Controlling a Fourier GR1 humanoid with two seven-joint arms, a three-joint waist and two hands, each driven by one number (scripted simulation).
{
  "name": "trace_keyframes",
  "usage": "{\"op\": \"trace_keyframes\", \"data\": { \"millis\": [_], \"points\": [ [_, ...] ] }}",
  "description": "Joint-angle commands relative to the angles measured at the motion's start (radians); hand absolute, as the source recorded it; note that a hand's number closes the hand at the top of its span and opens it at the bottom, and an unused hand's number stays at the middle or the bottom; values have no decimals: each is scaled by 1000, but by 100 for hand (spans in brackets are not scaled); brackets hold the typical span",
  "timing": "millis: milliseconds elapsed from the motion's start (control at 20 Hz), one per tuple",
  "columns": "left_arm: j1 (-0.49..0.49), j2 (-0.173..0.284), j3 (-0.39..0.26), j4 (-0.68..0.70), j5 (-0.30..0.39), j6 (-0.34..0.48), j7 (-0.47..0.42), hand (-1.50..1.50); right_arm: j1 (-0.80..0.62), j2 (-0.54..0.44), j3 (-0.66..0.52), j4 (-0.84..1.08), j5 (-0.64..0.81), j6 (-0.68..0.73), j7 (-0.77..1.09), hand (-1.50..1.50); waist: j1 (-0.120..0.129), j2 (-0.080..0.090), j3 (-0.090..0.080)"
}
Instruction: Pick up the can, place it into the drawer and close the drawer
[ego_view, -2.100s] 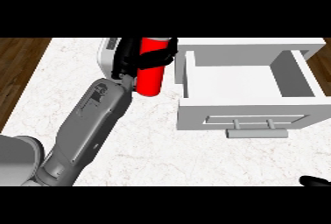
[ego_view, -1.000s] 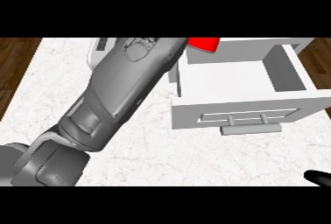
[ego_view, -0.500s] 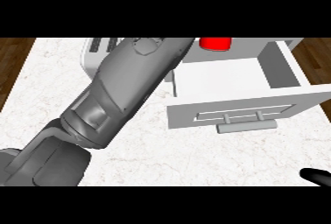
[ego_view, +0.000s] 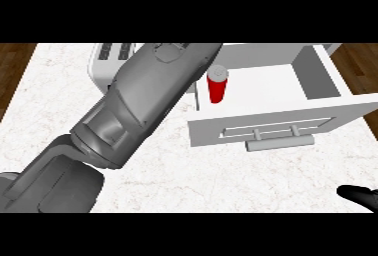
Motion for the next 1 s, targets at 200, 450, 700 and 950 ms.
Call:
{"op": "trace_keyframes", "data": {
  "millis": [200,450,700,950],
  "points": [
    [-2,0,-1,7,75,15,-39,-150,-78,-89,40,8,120,39,-44,-150,-5,4,-1],
    [-12,0,10,5,117,19,-51,-150,-118,-129,138,94,302,50,-112,-150,18,5,-1],
    [-30,0,13,20,147,46,-64,-150,-183,-150,235,219,498,13,-181,-150,28,8,0],
    [-18,0,-2,20,138,18,-100,-150,-254,-142,335,395,656,-37,-248,-150,65,0,-1]
  ]
}}
